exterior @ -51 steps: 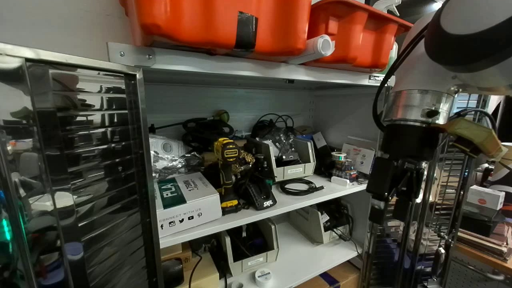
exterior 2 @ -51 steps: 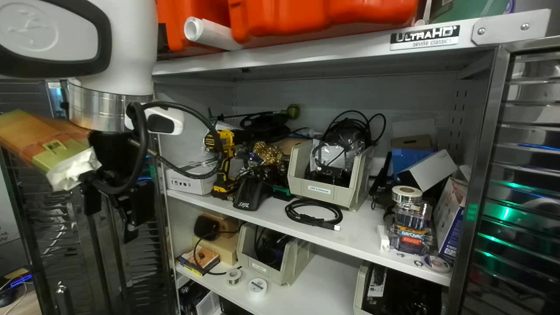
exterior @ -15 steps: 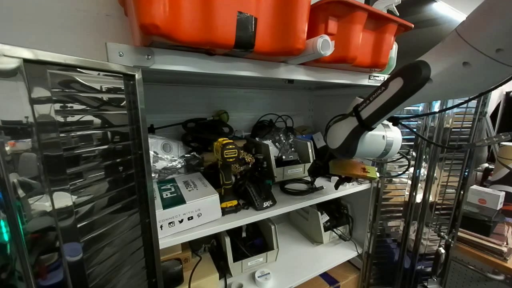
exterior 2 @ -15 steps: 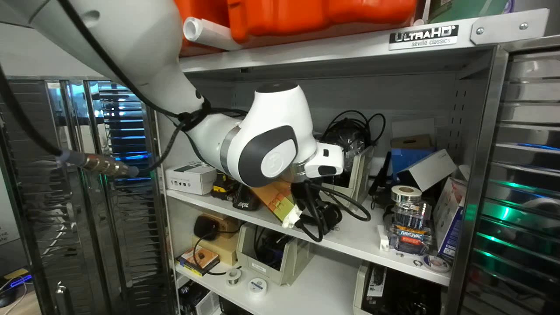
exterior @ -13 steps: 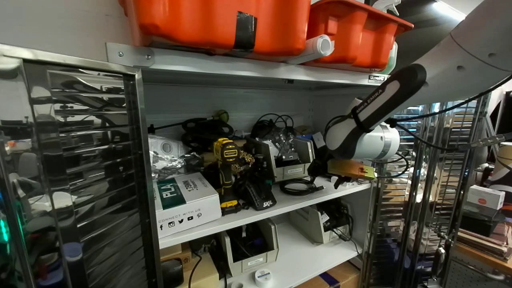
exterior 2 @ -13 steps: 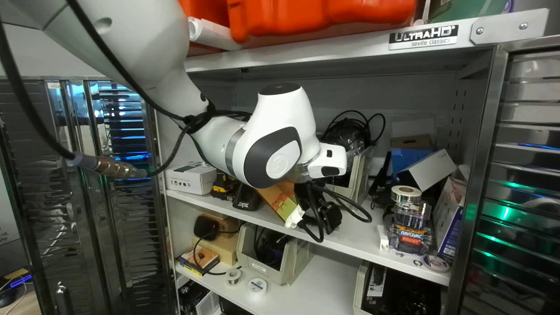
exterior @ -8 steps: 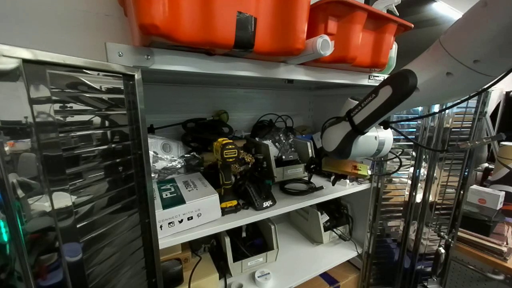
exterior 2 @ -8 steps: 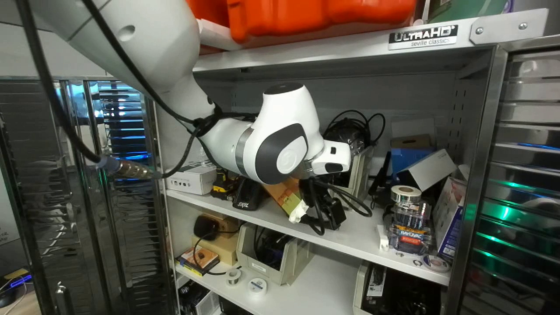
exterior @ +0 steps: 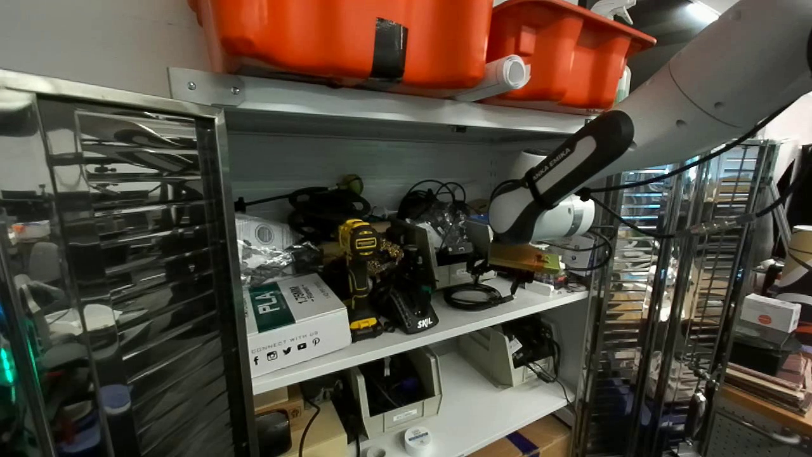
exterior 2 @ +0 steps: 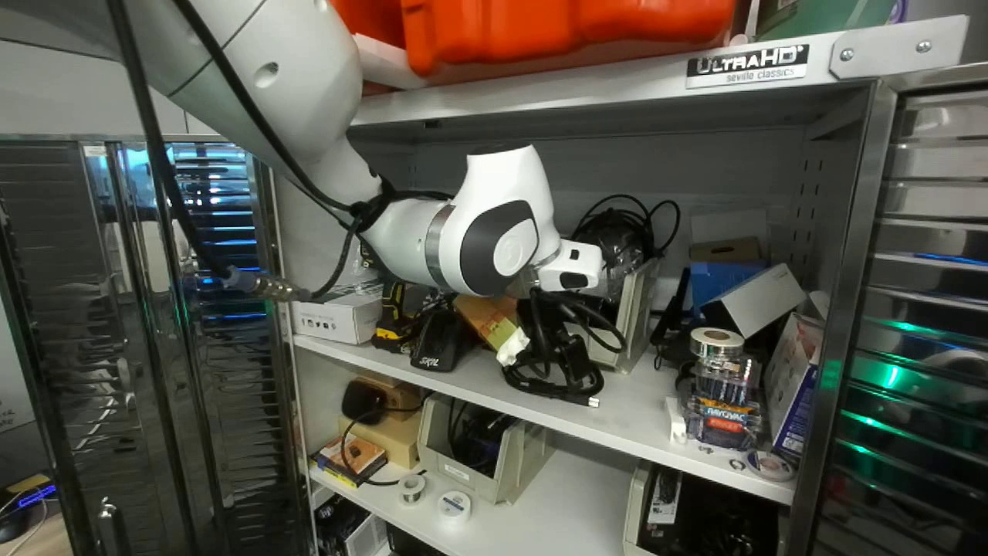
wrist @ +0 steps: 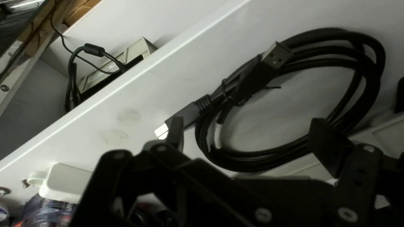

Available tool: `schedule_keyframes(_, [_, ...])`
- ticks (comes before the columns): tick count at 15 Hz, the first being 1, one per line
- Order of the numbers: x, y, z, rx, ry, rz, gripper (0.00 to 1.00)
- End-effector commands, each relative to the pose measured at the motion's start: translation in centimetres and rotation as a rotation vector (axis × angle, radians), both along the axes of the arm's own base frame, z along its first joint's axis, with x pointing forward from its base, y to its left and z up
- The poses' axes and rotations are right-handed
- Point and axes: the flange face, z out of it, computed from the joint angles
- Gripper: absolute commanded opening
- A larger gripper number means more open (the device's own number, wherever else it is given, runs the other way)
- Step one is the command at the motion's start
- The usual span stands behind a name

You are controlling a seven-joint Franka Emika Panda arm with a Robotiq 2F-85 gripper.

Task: Put the black cable on the top shelf into the tray behind it

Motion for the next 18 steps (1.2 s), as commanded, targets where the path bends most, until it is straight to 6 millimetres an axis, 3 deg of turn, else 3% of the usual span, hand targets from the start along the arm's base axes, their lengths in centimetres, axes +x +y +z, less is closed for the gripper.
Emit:
schedule_keyframes(1, [1.0,0.4,1.2,-0.036,0.053,-0.036,1.00])
schedule_keyframes(6, [1.1,0.7,0.6,-0.046,0.143,-0.055,1.00])
schedule_keyframes(13, [1.5,1.2,-2.5,-0.031,0.213,-0.037,1.00])
schedule_keyframes(18, [1.8,1.8,-2.6,-0.028,0.225,-0.019,1.00])
